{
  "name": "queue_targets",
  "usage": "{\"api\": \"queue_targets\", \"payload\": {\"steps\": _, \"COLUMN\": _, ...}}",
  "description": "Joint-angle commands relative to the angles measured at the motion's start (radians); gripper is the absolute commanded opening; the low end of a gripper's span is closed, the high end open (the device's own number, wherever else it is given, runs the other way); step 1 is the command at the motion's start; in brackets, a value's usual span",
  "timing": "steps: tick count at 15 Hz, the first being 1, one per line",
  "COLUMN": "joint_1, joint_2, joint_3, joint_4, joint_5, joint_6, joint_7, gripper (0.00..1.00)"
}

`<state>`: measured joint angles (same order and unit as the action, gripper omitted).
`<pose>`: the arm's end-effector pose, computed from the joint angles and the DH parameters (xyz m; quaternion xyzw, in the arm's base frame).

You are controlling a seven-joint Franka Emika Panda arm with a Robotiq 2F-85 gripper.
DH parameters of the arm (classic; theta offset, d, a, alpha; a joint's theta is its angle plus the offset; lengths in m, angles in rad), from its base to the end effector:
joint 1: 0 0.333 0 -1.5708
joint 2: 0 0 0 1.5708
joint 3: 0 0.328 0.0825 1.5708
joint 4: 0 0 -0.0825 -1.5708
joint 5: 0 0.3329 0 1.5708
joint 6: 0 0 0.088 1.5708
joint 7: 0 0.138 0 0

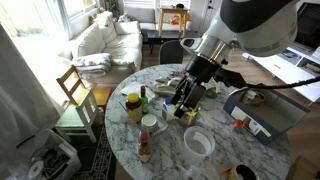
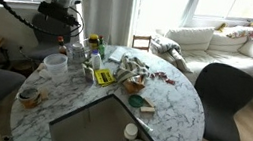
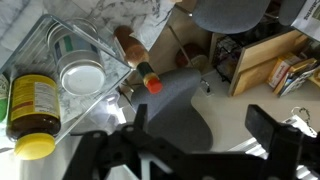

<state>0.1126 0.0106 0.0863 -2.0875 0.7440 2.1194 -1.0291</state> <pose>0.4959 0.1495 0.4443 -0.8686 -0.3844 -0.1351 0.2821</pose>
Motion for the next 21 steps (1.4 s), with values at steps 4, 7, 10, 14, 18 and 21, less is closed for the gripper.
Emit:
{"api": "queue_targets", "payload": {"steps": 4, "joint_1": -0.012, "joint_2": 0.011, "joint_3": 0.000, "joint_4": -0.024, "joint_5": -0.178, "joint_6": 0.008, "joint_7": 0.254, "gripper": 1.00}}
{"api": "queue_targets", "payload": {"steps": 7, "joint_1": -0.022, "joint_2": 0.013, "joint_3": -0.005, "joint_4": -0.061, "joint_5": -0.266, "joint_6": 0.004, "joint_7": 0.403, "gripper": 1.00}}
{"api": "queue_targets", "payload": {"steps": 10, "joint_1": -0.031, "joint_2": 0.002, "joint_3": -0.011, "joint_4": -0.110, "joint_5": -0.370, "joint_6": 0.024, "joint_7": 0.559, "gripper": 1.00}}
{"api": "queue_targets", "payload": {"steps": 14, "joint_1": -0.042, "joint_2": -0.006, "joint_3": -0.015, "joint_4": -0.171, "joint_5": -0.430, "joint_6": 0.045, "joint_7": 0.663, "gripper": 1.00}}
{"api": "queue_targets", "payload": {"steps": 18, "joint_1": -0.050, "joint_2": 0.024, "joint_3": -0.016, "joint_4": -0.221, "joint_5": -0.418, "joint_6": 0.120, "joint_7": 0.655, "gripper": 1.00}}
{"api": "queue_targets", "payload": {"steps": 21, "joint_1": -0.056, "joint_2": 0.030, "joint_3": -0.018, "joint_4": -0.259, "joint_5": -0.431, "joint_6": 0.205, "joint_7": 0.660, "gripper": 0.84}}
